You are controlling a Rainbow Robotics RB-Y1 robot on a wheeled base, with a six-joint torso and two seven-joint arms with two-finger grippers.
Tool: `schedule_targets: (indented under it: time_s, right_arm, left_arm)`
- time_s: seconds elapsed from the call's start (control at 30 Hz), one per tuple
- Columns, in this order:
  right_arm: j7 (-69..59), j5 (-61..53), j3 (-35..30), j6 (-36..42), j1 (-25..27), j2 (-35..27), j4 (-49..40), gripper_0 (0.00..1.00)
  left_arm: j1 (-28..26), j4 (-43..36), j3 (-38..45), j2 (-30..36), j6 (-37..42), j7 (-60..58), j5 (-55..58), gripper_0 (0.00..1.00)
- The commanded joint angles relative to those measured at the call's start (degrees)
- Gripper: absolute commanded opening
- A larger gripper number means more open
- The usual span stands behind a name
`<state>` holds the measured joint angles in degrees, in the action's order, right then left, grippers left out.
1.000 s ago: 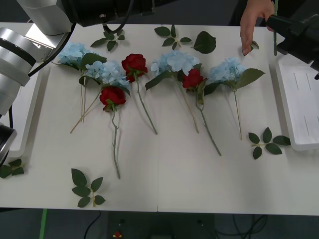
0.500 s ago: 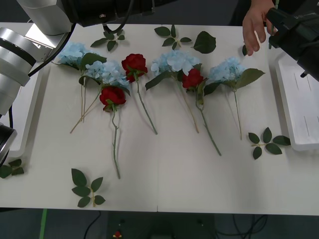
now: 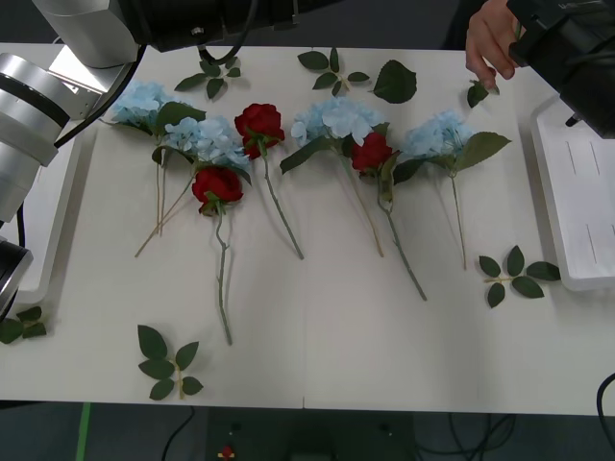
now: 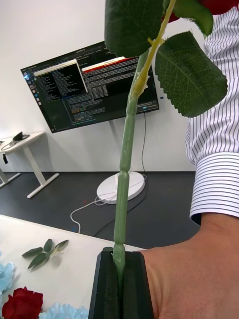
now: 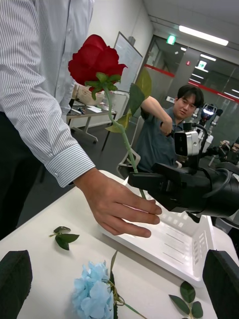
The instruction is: Place the red flowers into the right box and the blue flowers into the left box. If a person shows an open palm, hand one flower to the person first, then continue sorting.
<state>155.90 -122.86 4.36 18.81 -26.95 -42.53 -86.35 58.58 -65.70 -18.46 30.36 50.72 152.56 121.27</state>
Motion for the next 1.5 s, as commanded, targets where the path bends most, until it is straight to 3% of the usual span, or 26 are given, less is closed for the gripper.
schedule_targets:
  time_s: [0.03, 0.37, 0.4, 0.43, 0.47, 0.53, 0.57, 1.5]
  right_arm:
    - [-0.9, 0.0, 0.8, -1.1, -2.6, 0.9, -0.5, 0.0]
    - [-0.9, -0.9, 1.1, -0.8, -2.6, 0.9, -0.5, 0.0]
    - [-0.9, -1.0, 1.0, -0.8, -2.5, 0.9, -0.5, 0.22]
    - [-0.9, -1.2, 1.0, -0.8, -2.6, 0.9, -0.4, 0.34]
    - [-0.9, -1.8, 1.2, -0.8, -2.5, 0.9, -0.4, 0.58]
    - [-0.9, -2.4, 1.4, -0.8, -2.4, 0.9, -0.4, 0.95]
    - [-0.9, -2.4, 1.4, -0.8, -2.4, 0.9, -0.4, 1.0]
    - [-0.9, -3.7, 1.4, 3.2, -1.2, -1.2, -0.4, 1.0]
  left_arm:
    - [3.5, -0.6, -0.5, 1.6, 0.4, 2.4, 0.0, 1.0]
    - [3.5, -0.6, -0.5, 1.6, 0.4, 2.4, 0.0, 1.0]
    - [3.5, -0.6, -0.5, 1.6, 0.4, 2.4, 0.0, 1.0]
    - [3.5, -0.6, -0.5, 1.6, 0.4, 2.4, 0.0, 1.0]
    - [3.5, -0.6, -0.5, 1.6, 0.4, 2.4, 0.0, 1.0]
    - [3.5, -0.6, -0.5, 1.6, 0.4, 2.4, 0.0, 1.0]
    - [3.5, -0.6, -0.5, 1.6, 0.4, 2.4, 0.0, 1.0]
    - [1.6, -0.4, -0.7, 0.8, 0.8, 2.4, 0.4, 1.0]
